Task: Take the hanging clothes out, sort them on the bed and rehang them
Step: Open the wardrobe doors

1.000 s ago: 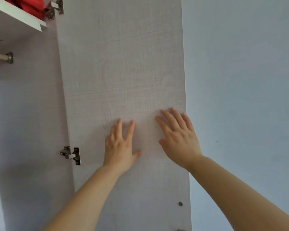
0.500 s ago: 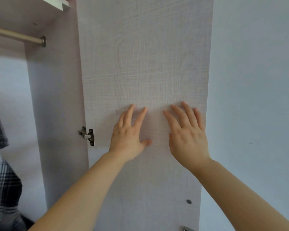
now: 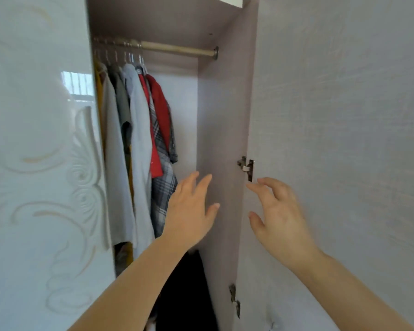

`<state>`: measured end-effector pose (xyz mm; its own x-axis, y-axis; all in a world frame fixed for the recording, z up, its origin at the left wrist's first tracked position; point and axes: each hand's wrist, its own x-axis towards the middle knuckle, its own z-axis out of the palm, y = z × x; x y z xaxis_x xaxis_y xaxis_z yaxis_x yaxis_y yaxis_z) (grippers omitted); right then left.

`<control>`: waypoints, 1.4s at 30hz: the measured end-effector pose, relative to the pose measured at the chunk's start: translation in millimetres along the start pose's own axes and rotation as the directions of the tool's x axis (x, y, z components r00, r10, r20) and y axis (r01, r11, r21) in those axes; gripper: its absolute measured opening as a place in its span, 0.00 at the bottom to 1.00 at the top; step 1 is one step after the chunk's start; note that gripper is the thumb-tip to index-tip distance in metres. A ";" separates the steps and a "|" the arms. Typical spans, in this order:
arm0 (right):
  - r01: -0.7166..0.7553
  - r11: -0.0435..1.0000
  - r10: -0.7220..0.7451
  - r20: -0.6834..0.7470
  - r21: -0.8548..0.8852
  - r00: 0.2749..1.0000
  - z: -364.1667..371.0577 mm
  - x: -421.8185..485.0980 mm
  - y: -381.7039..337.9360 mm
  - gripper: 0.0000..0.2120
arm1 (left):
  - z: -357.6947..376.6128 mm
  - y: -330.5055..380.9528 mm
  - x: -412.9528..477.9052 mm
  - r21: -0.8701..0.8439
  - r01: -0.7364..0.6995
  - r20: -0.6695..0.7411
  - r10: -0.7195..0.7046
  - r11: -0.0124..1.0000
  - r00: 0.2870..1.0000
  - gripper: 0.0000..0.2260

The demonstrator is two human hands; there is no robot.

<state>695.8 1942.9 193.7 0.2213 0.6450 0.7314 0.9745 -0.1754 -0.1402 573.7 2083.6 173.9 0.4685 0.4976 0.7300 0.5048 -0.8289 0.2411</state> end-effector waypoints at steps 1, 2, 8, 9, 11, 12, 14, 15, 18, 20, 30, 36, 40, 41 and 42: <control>-0.012 0.997 0.008 0.047 0.071 0.999 12.1 3.0 -9.7 0.25 | -10.5 -15.1 -7.4 0.042 0.032 -0.017 -0.031 0.999 0.999 0.28; -0.004 0.993 -0.005 0.077 0.118 0.997 24.4 5.5 -19.8 0.25 | -21.2 -29.8 -14.9 0.078 0.066 -0.038 -0.063 0.995 0.997 0.27; 0.087 0.968 -0.120 0.133 0.236 0.984 82.8 21.0 -79.5 0.25 | -74.0 -101.2 -47.3 0.210 0.260 -0.266 -0.201 0.943 0.943 0.24; 0.092 0.963 -0.129 0.132 0.255 0.983 90.2 25.7 -88.5 0.24 | -80.5 -111.8 -48.8 0.209 0.303 -0.316 -0.229 0.930 0.921 0.25; 0.092 0.948 -0.139 0.136 0.304 0.981 104.4 34.9 -105.4 0.24 | -90.9 -132.6 -50.0 0.176 0.389 -0.364 -0.308 0.904 0.879 0.28; 0.086 0.941 -0.138 0.141 0.327 0.980 111.3 39.6 -113.5 0.24 | -94.7 -143.7 -49.6 0.147 0.422 -0.359 -0.350 0.895 0.865 0.30; 0.078 0.925 -0.141 0.145 0.371 0.979 123.4 47.2 -127.7 0.23 | -99.1 -164.0 -46.4 0.076 0.431 -0.324 -0.387 0.899 0.863 0.32; 0.076 0.919 -0.143 0.146 0.387 0.979 128.4 49.9 -133.5 0.23 | -99.8 -171.9 -43.6 0.033 0.409 -0.297 -0.382 0.912 0.875 0.32; 0.077 0.907 -0.148 0.144 0.414 0.978 140.6 56.0 -144.0 0.23 | -98.0 -184.1 -31.1 -0.124 0.369 -0.227 -0.388 0.921 0.893 0.35; 0.065 0.906 -0.146 0.164 0.419 0.976 145.9 59.3 -146.3 0.23 | -95.6 -187.0 -21.5 -0.216 0.402 -0.250 -0.448 0.890 0.858 0.37; 0.060 0.825 -0.209 0.205 0.561 0.956 159.1 69.1 -159.9 0.21 | -102.5 -174.1 -23.7 -0.280 0.469 -0.304 -0.541 0.838 0.784 0.30; 0.101 0.707 -0.333 0.203 0.700 0.921 154.4 62.0 -178.0 0.20 | -130.5 -147.2 -52.7 -0.281 0.533 -0.322 -0.602 0.798 0.731 0.31; 0.131 0.578 -0.440 0.172 0.806 0.881 146.7 48.9 -193.7 0.22 | -155.9 -123.3 -79.8 -0.310 0.577 -0.316 -0.654 0.756 0.687 0.36; 0.140 0.546 -0.468 0.162 0.826 0.869 145.2 45.2 -199.2 0.23 | -163.7 -116.9 -86.4 -0.313 0.589 -0.317 -0.667 0.745 0.674 0.38; 0.150 0.515 -0.493 0.149 0.844 0.857 143.8 41.0 -205.5 0.25 | -171.5 -110.8 -93.3 -0.313 0.602 -0.320 -0.678 0.735 0.661 0.40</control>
<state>510.1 2112.3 156.5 -0.2852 0.7500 0.5968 0.5671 0.6340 -0.5257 349.7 2085.1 188.8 -0.2647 0.8094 0.5242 0.4255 -0.3898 0.8167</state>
